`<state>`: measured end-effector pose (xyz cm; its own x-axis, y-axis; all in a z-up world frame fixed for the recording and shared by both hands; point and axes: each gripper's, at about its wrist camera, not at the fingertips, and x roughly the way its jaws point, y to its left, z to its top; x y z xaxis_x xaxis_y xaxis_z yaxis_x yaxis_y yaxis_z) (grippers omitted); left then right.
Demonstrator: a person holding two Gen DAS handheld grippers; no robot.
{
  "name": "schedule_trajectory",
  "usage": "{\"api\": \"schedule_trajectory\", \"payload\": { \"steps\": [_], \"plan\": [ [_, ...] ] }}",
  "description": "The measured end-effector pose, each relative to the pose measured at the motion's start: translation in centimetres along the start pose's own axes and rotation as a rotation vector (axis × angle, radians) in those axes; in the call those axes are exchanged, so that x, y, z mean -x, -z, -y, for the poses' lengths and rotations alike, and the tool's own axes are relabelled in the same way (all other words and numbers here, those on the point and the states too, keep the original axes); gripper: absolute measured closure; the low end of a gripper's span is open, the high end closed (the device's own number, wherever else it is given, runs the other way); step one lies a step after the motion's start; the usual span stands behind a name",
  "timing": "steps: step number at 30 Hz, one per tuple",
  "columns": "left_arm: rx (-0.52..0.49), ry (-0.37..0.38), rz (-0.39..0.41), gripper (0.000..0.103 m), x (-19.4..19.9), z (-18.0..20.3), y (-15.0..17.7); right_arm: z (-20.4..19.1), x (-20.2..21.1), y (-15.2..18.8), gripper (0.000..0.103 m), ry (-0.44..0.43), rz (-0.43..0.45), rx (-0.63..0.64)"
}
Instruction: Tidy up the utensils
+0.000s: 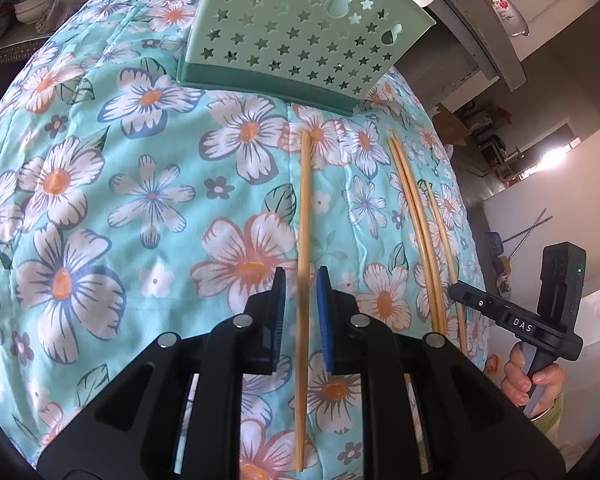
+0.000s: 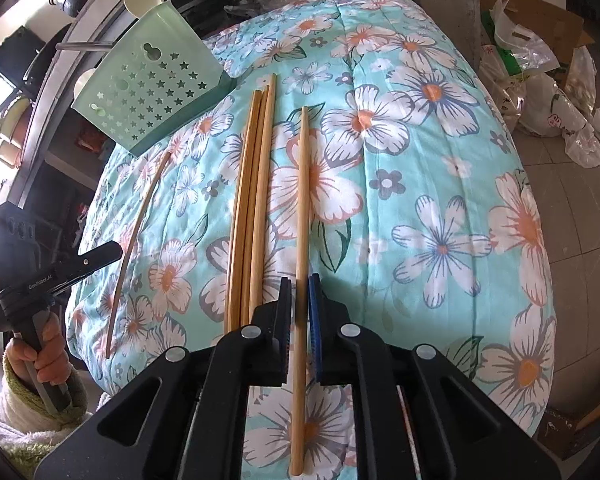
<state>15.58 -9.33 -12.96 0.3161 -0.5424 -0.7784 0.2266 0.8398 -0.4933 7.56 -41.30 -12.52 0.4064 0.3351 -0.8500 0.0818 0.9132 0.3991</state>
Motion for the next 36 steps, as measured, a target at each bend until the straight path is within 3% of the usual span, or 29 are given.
{"api": "schedule_trajectory", "payload": {
  "steps": [4, 13, 20, 23, 36],
  "plan": [
    [-0.04, -0.012, 0.013, 0.079, 0.3, 0.6, -1.0, 0.0, 0.2, -0.8, 0.086, 0.009, 0.02, 0.005],
    [-0.152, -0.07, 0.001, 0.078, -1.1, 2.9, -3.5, 0.4, 0.0, -3.2, 0.085, 0.025, 0.068, -0.005],
    [-0.22, -0.161, -0.02, 0.078, -3.4, 4.3, -5.5, 0.4, -1.0, -5.4, 0.085, 0.026, 0.091, -0.005],
    [-0.219, -0.194, -0.031, 0.078, -4.5, 4.2, -6.2, 0.3, -1.6, -6.2, 0.085, 0.042, 0.094, 0.0],
    [-0.177, -0.217, -0.047, 0.079, -6.2, 3.5, -6.2, -0.3, -2.8, -7.2, 0.085, 0.055, 0.088, 0.021]
  ]
}}
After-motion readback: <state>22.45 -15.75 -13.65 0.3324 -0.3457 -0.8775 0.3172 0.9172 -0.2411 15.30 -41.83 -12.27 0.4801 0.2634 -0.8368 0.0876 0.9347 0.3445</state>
